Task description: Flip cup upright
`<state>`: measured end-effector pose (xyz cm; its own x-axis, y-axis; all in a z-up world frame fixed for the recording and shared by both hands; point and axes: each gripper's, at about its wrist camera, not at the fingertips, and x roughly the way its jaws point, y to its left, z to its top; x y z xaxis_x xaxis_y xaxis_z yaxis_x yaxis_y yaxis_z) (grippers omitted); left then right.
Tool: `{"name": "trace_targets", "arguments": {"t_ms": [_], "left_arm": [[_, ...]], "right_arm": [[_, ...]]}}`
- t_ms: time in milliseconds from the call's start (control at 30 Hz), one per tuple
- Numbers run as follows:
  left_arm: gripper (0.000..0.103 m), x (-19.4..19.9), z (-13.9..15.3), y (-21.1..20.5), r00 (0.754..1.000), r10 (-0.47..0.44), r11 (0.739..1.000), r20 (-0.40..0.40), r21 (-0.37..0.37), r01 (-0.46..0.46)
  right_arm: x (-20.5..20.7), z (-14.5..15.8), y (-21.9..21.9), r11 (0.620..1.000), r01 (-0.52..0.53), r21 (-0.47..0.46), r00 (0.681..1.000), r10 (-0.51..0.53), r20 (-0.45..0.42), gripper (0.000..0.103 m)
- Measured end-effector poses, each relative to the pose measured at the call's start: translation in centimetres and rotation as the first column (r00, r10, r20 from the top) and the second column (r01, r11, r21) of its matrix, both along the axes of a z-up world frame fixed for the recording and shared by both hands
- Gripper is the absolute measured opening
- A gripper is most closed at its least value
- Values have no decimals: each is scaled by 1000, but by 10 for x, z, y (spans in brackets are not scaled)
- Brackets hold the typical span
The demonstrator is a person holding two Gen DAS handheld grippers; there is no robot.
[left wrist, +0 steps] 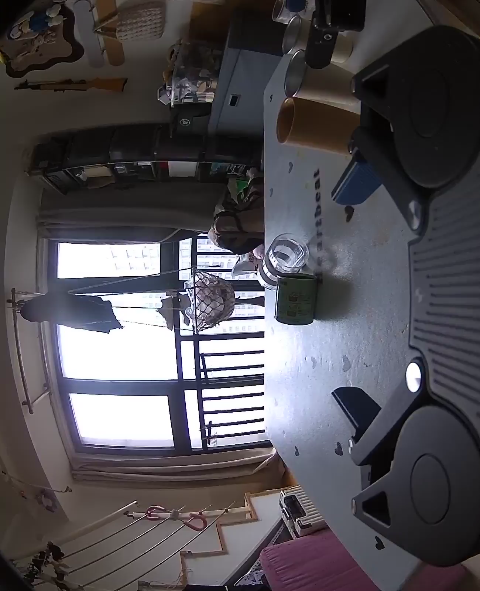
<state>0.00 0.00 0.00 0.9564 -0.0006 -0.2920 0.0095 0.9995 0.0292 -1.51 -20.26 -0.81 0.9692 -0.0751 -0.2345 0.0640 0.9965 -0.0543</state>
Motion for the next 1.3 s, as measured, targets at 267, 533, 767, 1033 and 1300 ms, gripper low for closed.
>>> {"name": "trace_targets", "arguments": {"t_ms": [267,533,767,1033,1300], "left_arm": [[103,0,0,0,1000,1,1000,-9,0,-1],[103,0,0,0,1000,2,1000,-8,-4,-2],[103,0,0,0,1000,1,1000,-9,-5,-1],[103,1,0,0,1000,1,1000,-10,-5,-2],[103,1,0,0,1000,2,1000,-11,-7,-2]], "right_arm": [[0,0,0,1000,-1,0,1000,1,-2,103],[0,0,0,1000,1,0,1000,-1,0,103],[0,1,-2,1000,1,0,1000,-1,-3,103],[0,1,2,1000,3,-2,1000,-3,0,103],[0,2,2,1000,3,-3,1000,-3,-1,103]]}}
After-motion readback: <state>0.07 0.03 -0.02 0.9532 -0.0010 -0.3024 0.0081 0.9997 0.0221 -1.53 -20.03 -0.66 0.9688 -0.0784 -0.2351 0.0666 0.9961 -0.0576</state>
